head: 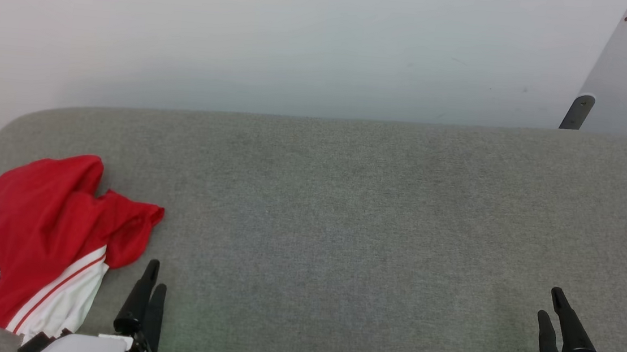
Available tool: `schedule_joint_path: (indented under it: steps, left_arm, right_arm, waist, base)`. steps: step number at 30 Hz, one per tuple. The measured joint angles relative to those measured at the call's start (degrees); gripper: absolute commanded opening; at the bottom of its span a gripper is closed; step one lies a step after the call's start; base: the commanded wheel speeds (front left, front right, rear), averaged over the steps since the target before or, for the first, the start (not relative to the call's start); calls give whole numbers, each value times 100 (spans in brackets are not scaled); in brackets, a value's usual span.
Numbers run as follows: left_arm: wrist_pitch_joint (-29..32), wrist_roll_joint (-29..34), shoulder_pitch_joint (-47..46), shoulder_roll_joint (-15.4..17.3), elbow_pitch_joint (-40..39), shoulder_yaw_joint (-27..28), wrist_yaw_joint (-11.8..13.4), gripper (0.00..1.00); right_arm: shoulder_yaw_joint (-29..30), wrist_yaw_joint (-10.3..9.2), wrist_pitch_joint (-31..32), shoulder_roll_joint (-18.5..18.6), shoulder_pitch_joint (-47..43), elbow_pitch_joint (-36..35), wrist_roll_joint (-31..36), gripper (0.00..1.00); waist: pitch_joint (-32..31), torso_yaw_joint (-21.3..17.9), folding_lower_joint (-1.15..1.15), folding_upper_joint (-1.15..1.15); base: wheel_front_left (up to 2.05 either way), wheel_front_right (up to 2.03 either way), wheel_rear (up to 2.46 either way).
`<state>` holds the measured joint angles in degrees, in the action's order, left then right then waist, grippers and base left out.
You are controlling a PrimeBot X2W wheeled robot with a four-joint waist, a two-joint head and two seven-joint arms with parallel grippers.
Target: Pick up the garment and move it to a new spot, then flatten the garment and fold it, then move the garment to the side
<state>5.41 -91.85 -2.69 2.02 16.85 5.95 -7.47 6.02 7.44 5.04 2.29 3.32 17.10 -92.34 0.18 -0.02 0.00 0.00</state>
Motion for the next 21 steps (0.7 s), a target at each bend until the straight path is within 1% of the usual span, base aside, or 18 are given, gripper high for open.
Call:
schedule_joint_path:
  steps: [5,9,21]
  left_arm:
    - [-155,201,-24,52,-80,-75,0,100]
    - [-298,481,-52,155,-114,-162,0,100]
    - [-593,1822,-116,223,-174,-171,0,100]
  right_arm:
    - [-91,0,-151,42,15,-32,134,100]
    - [-125,0,-266,94,82,-35,443,100]
    - [-243,0,-549,204,228,-21,1603,100]
  waist:
    - [0,-3,0,0]
    - [0,-6,0,0]
    - [7,-11,0,0]
  base:
    - [0,0,0]
    - [0,0,0]
    - [0,0,0]
